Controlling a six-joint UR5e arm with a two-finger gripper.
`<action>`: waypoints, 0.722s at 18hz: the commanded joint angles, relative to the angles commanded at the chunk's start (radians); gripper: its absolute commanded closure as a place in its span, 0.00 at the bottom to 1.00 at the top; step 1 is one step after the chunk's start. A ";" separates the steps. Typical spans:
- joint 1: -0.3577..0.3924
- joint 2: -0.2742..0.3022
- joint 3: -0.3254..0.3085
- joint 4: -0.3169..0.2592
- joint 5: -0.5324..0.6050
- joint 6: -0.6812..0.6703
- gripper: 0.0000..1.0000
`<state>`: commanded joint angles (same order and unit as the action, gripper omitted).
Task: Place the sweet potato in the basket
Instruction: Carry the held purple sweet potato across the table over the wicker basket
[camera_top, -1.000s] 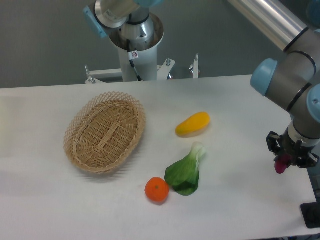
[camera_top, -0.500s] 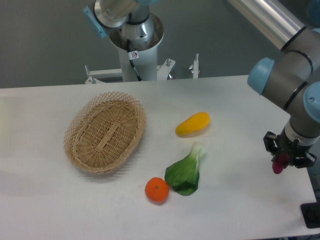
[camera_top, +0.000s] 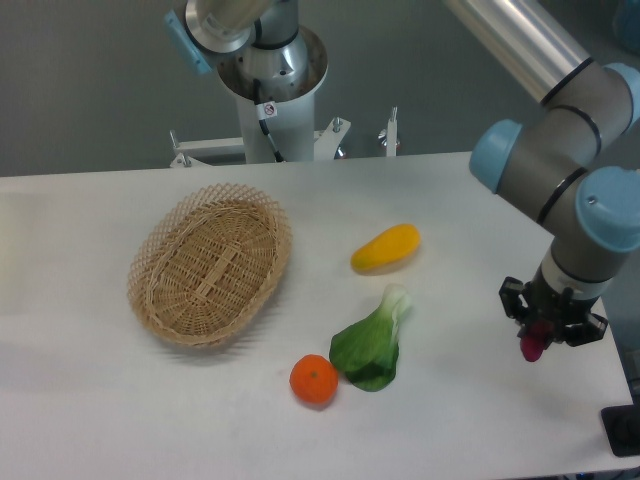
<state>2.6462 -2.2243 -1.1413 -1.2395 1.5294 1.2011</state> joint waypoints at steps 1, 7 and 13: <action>-0.009 0.000 -0.002 0.000 0.000 0.000 0.74; -0.081 0.050 -0.078 0.000 0.002 -0.046 0.74; -0.227 0.164 -0.239 0.002 0.002 -0.132 0.73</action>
<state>2.4193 -2.0604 -1.3803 -1.2379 1.5309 1.0692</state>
